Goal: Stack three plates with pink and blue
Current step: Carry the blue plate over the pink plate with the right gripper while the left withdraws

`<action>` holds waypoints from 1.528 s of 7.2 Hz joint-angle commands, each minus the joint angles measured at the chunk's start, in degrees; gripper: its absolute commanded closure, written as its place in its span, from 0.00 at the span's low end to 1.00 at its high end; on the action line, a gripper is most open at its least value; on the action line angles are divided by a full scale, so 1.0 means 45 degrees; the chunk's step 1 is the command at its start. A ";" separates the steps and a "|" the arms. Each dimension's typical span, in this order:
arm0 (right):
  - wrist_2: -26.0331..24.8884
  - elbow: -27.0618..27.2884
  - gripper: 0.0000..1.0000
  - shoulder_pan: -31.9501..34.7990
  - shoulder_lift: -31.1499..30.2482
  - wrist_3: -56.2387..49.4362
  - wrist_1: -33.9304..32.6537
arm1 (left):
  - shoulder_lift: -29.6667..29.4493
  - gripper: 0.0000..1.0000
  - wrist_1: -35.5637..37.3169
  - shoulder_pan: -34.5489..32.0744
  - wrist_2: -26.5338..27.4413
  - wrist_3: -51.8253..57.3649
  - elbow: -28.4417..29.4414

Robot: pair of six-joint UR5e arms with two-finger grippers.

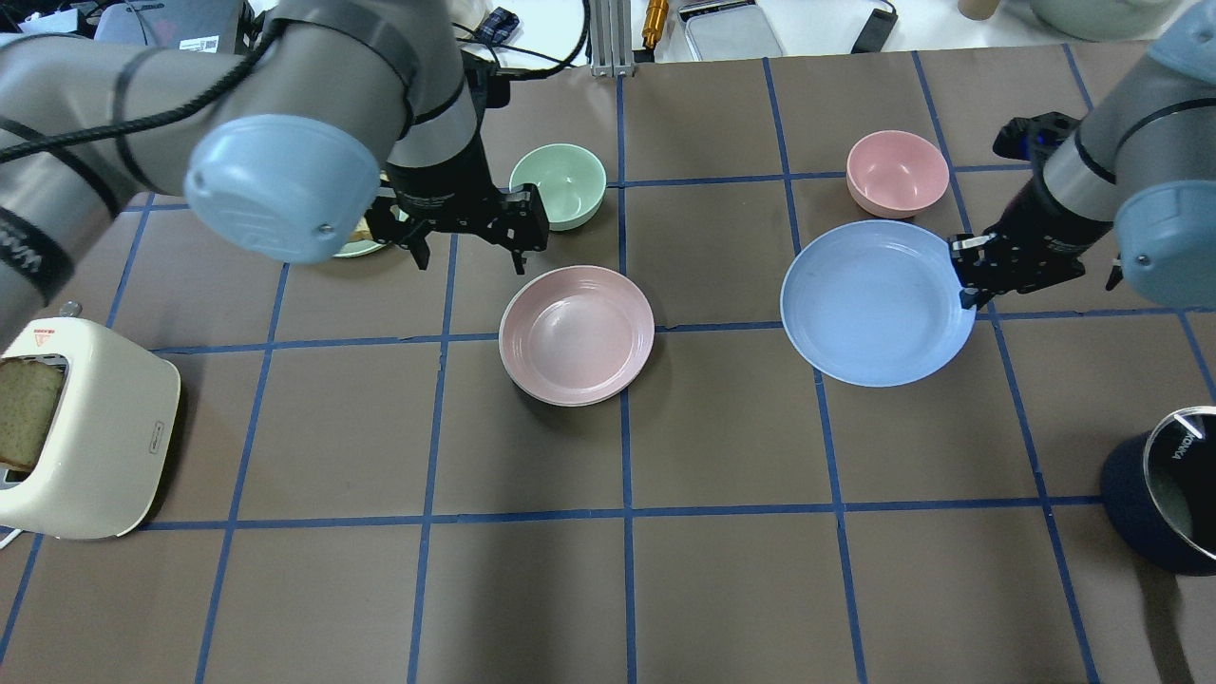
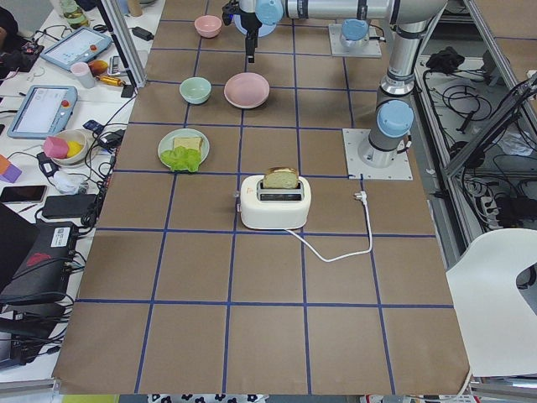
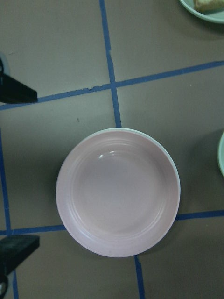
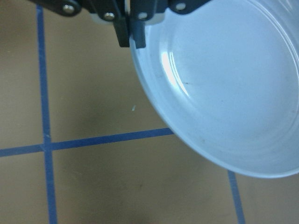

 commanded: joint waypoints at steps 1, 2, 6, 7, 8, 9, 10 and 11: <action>0.0577 -0.0092 1.00 0.2260 0.0114 0.3031 -0.0144 | 0.0813 0.00 -0.0611 0.0877 -0.0008 0.0035 -0.0004; 0.0618 -0.0151 1.00 0.3083 0.0289 0.4534 -0.0822 | 0.0757 0.00 -0.0572 0.0976 -0.0085 0.0054 0.0093; 0.0599 -0.1185 1.00 0.4883 0.1520 0.6690 -0.1044 | 0.0698 0.00 -0.0495 0.0976 -0.0027 0.0074 0.0152; 0.0618 -0.1148 1.00 0.5352 0.2044 0.7065 -0.1063 | 0.0504 0.00 -0.0436 0.0996 -0.0047 0.0035 0.0249; 0.0599 -0.1457 1.00 0.5608 0.2339 0.7707 -0.1102 | 0.0580 0.00 -0.0435 0.0996 -0.0066 0.0054 0.0250; 0.0579 -0.1421 1.00 0.6017 0.2728 0.8294 -0.1122 | 0.0619 0.00 -0.0435 0.1015 -0.0067 0.0074 0.0211; 0.0598 -0.1421 1.00 0.6640 0.3042 0.8841 -0.1432 | 0.0658 0.00 -0.0435 0.1016 -0.0028 0.0074 0.0134; 0.0618 -0.1421 1.00 0.6975 0.3528 0.9156 -0.2285 | 0.0658 0.00 -0.0435 0.1016 -0.0027 0.0074 0.0133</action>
